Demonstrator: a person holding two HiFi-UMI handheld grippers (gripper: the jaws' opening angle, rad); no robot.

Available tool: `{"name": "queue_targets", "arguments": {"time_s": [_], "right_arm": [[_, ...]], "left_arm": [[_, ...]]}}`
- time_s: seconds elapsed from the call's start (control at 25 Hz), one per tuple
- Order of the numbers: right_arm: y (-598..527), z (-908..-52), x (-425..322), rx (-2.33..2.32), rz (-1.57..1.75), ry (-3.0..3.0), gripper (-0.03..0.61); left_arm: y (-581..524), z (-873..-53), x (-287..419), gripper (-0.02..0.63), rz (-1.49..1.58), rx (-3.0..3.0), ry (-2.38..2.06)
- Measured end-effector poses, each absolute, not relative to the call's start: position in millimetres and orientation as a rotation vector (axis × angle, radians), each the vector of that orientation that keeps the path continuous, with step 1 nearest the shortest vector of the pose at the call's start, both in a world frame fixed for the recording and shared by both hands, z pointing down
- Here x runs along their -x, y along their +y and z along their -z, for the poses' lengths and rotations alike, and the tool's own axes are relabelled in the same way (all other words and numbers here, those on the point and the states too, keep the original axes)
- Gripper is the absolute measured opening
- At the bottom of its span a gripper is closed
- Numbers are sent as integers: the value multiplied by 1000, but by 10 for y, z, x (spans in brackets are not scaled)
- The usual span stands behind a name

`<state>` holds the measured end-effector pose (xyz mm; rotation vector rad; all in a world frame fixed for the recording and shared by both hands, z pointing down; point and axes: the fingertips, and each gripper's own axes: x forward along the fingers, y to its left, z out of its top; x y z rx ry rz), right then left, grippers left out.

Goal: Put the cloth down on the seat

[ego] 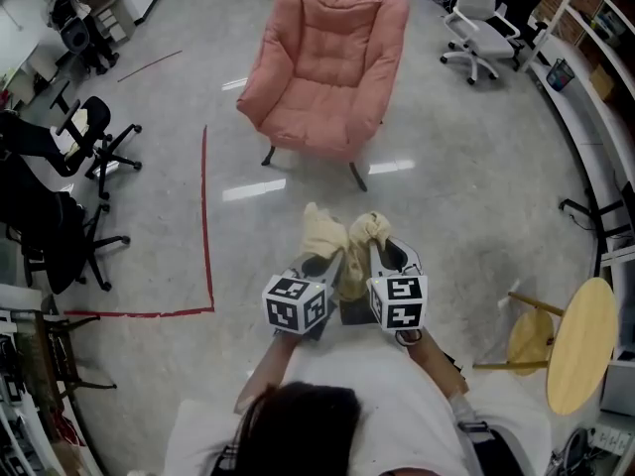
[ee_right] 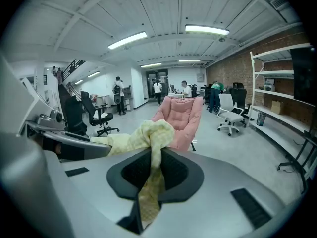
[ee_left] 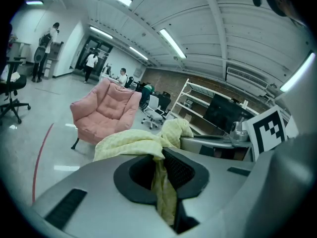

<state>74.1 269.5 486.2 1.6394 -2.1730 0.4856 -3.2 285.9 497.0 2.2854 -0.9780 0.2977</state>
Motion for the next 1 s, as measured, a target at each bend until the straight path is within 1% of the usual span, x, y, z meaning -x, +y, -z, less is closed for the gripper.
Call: {"name": "queue_targets", "arguments": {"time_s": [0.48,0.72,1.0], "right_arm": [[1647,-4889,-1232,-1533,-447,-2225,58],[1324,-4901,-1533,-1528,-449,-2223,58],[1114,-4940,-1634,-1511,-460,-2237,58]], "left_arm": [[1814,-5033,-481,54,-272,-2235,-1056],[1512,-5048,-782,54,-266,-2220,-1066],[1298,-5065,-893,54,-282,-2217,-1089]]}}
